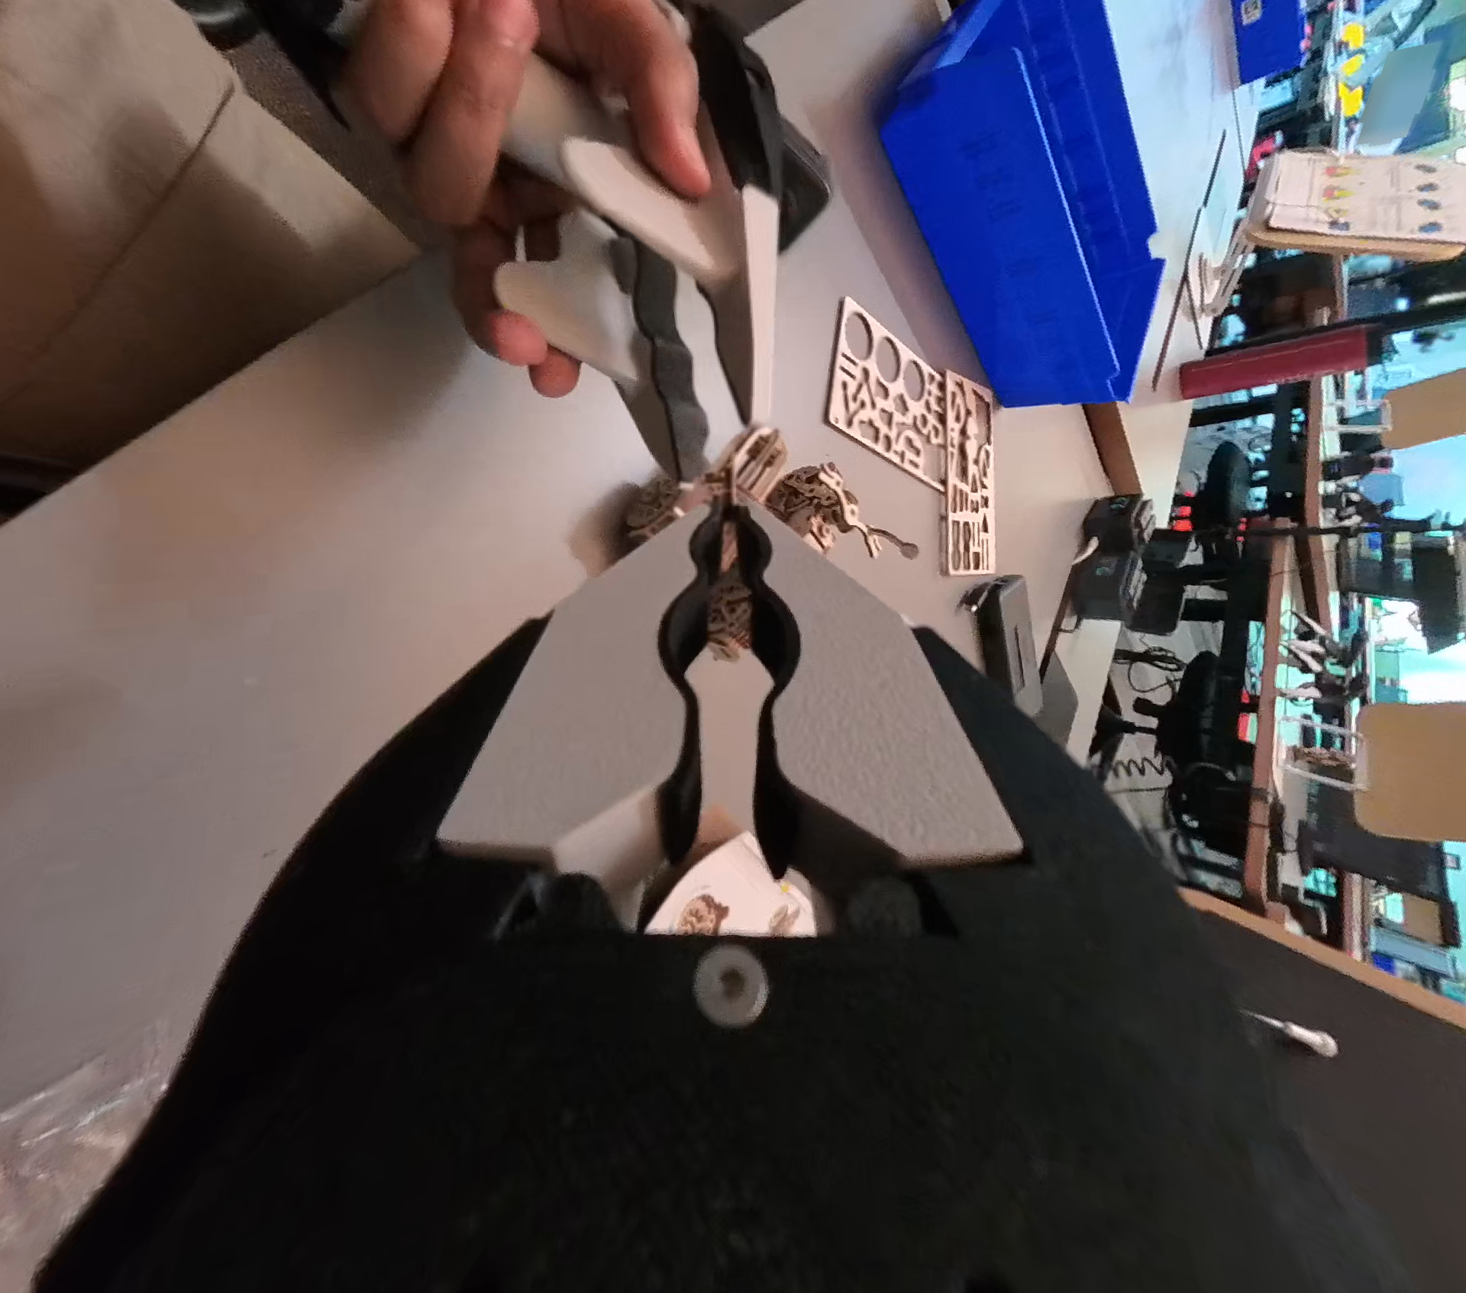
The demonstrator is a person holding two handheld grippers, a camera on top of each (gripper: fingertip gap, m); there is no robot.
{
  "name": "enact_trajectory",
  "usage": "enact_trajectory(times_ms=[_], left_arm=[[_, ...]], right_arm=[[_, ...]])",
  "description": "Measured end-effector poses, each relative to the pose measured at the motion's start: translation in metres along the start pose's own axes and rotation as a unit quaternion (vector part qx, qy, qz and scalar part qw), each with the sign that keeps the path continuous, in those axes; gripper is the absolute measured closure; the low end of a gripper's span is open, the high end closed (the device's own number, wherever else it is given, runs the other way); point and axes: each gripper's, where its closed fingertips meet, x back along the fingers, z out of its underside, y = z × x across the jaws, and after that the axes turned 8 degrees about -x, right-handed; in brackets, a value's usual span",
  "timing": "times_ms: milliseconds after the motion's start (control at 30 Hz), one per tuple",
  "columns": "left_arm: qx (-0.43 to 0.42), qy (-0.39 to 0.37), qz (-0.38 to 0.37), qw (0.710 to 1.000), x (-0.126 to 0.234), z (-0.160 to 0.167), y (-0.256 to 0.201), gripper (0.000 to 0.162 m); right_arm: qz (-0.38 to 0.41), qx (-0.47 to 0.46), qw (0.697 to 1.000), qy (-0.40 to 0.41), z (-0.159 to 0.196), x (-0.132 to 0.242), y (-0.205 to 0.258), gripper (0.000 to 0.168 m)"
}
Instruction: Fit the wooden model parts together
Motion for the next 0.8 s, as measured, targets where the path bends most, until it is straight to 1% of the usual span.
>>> enact_trajectory(times_ms=[67, 133, 233, 333, 467, 633, 700, 800], left_arm=[[-0.053, -0.032, -0.039, 0.997, 0.008, -0.017, 0.004, 0.13], [-0.127, -0.06, -0.092, 0.986, 0.019, -0.037, 0.007, 0.126], [-0.224, -0.069, -0.153, 0.96, 0.033, -0.062, 0.007, 0.125], [-0.294, -0.065, -0.214, 0.929, 0.044, -0.081, 0.014, 0.127], [-0.345, -0.044, -0.278, 0.895, 0.05, -0.098, 0.03, 0.128], [-0.419, 0.004, -0.351, 0.838, 0.053, -0.103, 0.049, 0.122], [-0.429, 0.011, -0.358, 0.829, 0.052, -0.103, 0.05, 0.123], [-0.415, 0.02, -0.367, 0.832, 0.053, -0.103, 0.06, 0.123]], right_arm=[[0.007, -0.012, 1.0, 0.01, 0.006, -0.005, -0.012, 0.167], [0.005, -0.019, 1.0, 0.017, 0.011, -0.013, -0.023, 0.167], [-0.007, -0.018, 1.0, 0.015, 0.012, -0.027, -0.038, 0.166], [-0.023, -0.004, 1.0, 0.017, 0.014, -0.041, -0.045, 0.167], [-0.039, 0.038, 0.997, 0.046, 0.021, -0.059, -0.056, 0.166], [-0.067, 0.13, 0.983, 0.115, 0.027, -0.084, -0.071, 0.166], [-0.078, 0.173, 0.97, 0.15, 0.036, -0.094, -0.075, 0.166], [-0.107, 0.204, 0.958, 0.171, 0.043, -0.109, -0.073, 0.167]])
